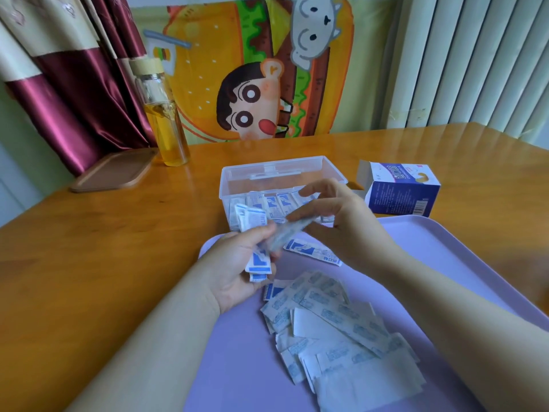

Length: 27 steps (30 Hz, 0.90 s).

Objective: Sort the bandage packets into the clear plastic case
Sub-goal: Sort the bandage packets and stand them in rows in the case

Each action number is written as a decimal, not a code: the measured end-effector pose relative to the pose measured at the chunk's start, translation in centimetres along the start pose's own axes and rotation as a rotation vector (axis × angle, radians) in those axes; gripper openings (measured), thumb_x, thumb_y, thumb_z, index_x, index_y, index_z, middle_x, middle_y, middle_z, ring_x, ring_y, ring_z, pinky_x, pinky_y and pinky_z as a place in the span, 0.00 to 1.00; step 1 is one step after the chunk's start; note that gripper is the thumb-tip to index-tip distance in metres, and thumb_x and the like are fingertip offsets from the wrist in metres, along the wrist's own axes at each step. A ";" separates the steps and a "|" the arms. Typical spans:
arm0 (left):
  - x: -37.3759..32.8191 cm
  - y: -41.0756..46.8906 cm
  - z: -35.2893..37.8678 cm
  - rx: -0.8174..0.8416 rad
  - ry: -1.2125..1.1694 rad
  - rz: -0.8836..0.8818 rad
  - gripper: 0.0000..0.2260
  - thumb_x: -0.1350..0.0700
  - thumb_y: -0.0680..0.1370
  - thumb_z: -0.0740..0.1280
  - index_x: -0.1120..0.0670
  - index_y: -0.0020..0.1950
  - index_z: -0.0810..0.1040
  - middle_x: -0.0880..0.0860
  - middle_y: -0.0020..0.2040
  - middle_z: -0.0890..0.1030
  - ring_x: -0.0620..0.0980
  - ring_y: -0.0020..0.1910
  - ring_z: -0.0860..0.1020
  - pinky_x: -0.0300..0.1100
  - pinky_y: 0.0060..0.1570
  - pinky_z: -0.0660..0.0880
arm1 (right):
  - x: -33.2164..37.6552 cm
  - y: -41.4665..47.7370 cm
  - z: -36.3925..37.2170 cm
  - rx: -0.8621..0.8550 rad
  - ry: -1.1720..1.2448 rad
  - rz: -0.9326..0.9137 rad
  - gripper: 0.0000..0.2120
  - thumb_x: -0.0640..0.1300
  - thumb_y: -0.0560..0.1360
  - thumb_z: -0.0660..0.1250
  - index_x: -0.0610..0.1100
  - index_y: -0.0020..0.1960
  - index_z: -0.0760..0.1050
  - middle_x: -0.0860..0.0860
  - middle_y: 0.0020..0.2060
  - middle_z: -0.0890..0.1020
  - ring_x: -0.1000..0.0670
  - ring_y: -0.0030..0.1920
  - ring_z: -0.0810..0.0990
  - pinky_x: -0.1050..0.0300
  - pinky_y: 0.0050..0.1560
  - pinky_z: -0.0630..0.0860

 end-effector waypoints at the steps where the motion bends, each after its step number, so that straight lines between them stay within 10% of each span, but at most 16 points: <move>1: -0.4 0.2 -0.5 -0.045 -0.046 0.031 0.02 0.60 0.77 0.64 0.57 0.47 0.76 0.51 0.29 0.73 0.43 0.23 0.70 0.32 0.22 0.63 | -0.2 0.1 -0.3 -0.020 -0.050 0.019 0.05 0.42 0.72 0.72 0.49 0.47 0.84 0.54 0.50 0.75 0.53 0.50 0.73 0.63 0.48 0.69; 7: -2.9 0.4 -3.1 -0.213 -0.274 0.199 0.05 0.57 0.81 0.59 0.52 0.48 0.73 0.46 0.28 0.67 0.41 0.22 0.63 0.34 0.31 0.63 | 1.5 0.8 2.5 0.128 -0.440 0.032 0.05 0.47 0.74 0.68 0.49 0.48 0.80 0.54 0.47 0.79 0.50 0.49 0.75 0.56 0.39 0.71; 12: -3.4 0.0 -3.1 -0.174 -0.410 0.202 0.05 0.57 0.81 0.58 0.54 0.48 0.72 0.47 0.29 0.67 0.41 0.20 0.62 0.31 0.23 0.62 | 0.9 0.8 4.3 0.499 -0.276 0.220 0.29 0.61 0.64 0.74 0.52 0.61 0.74 0.54 0.50 0.78 0.55 0.40 0.75 0.62 0.37 0.69; 19: -3.3 -0.2 -3.0 -0.153 -0.390 0.169 0.02 0.55 0.80 0.58 0.52 0.50 0.69 0.47 0.30 0.67 0.41 0.21 0.60 0.31 0.22 0.58 | -3.0 0.0 1.6 0.594 -0.461 0.359 0.20 0.54 0.69 0.73 0.47 0.58 0.79 0.49 0.51 0.81 0.49 0.47 0.78 0.55 0.48 0.75; 27: -2.1 -0.1 -1.9 -0.062 -0.224 0.073 0.04 0.56 0.79 0.61 0.54 0.51 0.75 0.47 0.31 0.70 0.41 0.21 0.59 0.31 0.21 0.57 | -4.6 -0.7 1.8 0.684 -0.324 0.506 0.08 0.51 0.69 0.74 0.51 0.43 0.78 0.51 0.39 0.81 0.52 0.34 0.75 0.59 0.38 0.71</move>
Point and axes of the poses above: each hand's wrist, its own y-axis towards the middle knuckle, its own z-axis out of the palm, x = y × z, the point moved 7 cm from there along y, towards the middle knuckle
